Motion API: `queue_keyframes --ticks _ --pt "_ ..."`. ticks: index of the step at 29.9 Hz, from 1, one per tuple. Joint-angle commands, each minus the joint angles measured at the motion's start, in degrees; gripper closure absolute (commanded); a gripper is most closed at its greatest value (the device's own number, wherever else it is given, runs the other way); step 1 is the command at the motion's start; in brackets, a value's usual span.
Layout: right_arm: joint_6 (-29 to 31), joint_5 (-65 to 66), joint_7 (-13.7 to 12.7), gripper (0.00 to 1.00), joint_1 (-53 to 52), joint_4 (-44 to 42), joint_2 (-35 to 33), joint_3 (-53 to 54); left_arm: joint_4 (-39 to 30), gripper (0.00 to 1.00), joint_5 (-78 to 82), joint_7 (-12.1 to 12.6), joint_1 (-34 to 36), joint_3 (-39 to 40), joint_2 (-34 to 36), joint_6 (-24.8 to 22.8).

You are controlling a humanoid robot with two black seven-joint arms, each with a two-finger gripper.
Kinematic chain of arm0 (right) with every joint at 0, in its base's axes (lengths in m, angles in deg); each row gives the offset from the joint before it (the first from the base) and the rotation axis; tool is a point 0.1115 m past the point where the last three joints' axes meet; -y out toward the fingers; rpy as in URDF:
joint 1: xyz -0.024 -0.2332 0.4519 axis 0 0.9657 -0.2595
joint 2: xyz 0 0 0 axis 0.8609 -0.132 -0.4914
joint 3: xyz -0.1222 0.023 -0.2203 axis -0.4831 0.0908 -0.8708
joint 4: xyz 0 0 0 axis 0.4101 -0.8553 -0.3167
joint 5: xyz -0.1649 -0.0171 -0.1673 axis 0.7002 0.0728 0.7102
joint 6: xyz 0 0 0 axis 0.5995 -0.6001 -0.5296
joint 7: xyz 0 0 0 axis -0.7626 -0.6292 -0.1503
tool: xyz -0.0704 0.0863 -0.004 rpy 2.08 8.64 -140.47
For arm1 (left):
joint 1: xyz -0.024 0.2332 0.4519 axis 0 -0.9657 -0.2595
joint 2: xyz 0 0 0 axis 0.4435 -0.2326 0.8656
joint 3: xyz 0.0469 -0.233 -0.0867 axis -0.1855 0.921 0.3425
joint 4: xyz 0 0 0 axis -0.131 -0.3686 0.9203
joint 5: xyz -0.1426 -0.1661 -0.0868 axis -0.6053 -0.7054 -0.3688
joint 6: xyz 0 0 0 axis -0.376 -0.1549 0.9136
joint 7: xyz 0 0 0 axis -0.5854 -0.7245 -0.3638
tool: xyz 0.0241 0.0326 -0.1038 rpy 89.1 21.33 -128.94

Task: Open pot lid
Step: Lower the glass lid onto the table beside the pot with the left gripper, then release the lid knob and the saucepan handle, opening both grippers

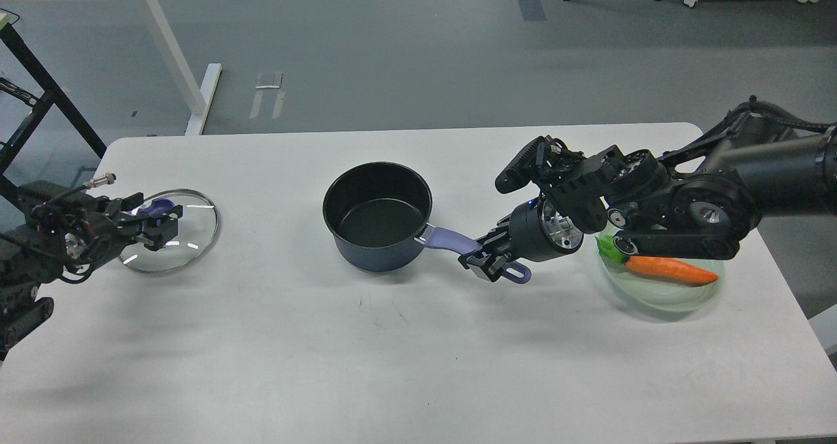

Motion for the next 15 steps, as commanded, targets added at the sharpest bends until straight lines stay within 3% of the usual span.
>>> queue_keyframes --ticks 1,5,10,15 --pt "0.0 0.0 -0.06 0.76 0.0 0.0 -0.08 -0.01 0.0 0.18 -0.13 0.0 0.09 0.09 -0.01 0.0" --pt "-0.09 0.0 -0.06 0.73 0.09 0.0 -0.16 -0.01 0.0 0.12 -3.45 0.0 0.87 0.8 0.08 -0.35" --pt "-0.09 0.0 -0.06 0.58 0.09 -0.09 -0.34 0.07 0.0 0.01 -20.66 0.0 4.38 0.54 0.52 -0.88" --pt "-0.09 -0.09 -0.06 0.47 0.0 -0.09 -0.52 0.16 0.0 0.01 -33.16 0.0 8.52 0.62 0.7 -8.07"
